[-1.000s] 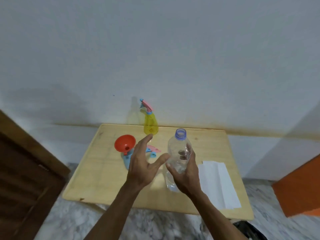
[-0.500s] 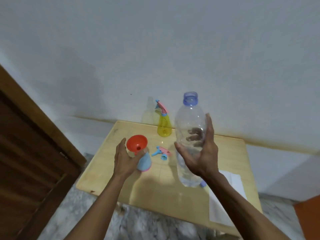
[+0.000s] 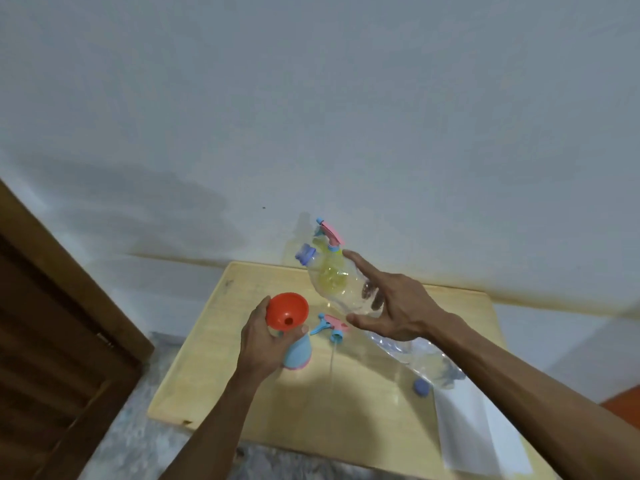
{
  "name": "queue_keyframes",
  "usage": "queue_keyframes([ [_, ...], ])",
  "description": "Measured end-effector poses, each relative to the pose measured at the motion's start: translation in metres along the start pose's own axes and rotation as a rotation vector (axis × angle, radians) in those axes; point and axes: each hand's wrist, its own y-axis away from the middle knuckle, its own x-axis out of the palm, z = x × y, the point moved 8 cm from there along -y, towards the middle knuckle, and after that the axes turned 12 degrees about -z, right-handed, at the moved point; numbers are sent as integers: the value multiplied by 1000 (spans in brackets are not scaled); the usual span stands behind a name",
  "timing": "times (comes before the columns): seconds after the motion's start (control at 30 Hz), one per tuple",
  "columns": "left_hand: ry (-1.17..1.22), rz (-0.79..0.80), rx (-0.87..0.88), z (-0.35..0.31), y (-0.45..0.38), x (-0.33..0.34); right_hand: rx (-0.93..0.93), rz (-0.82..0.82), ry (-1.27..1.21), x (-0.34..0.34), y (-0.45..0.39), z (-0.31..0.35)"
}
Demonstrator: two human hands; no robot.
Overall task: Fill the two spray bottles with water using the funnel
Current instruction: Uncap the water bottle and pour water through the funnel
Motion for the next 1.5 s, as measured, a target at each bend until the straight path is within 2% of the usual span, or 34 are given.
queue_keyframes([
  [0.23, 58, 31, 20, 2, -5, -3, -30, 205, 219, 25, -9, -6],
  [0.57, 98, 65, 55, -2, -8, -4, -74, 315, 404, 55, -9, -22],
  [1.5, 57, 111, 121, -11, -11, -4, -112, 380, 509, 54, -11, -14],
])
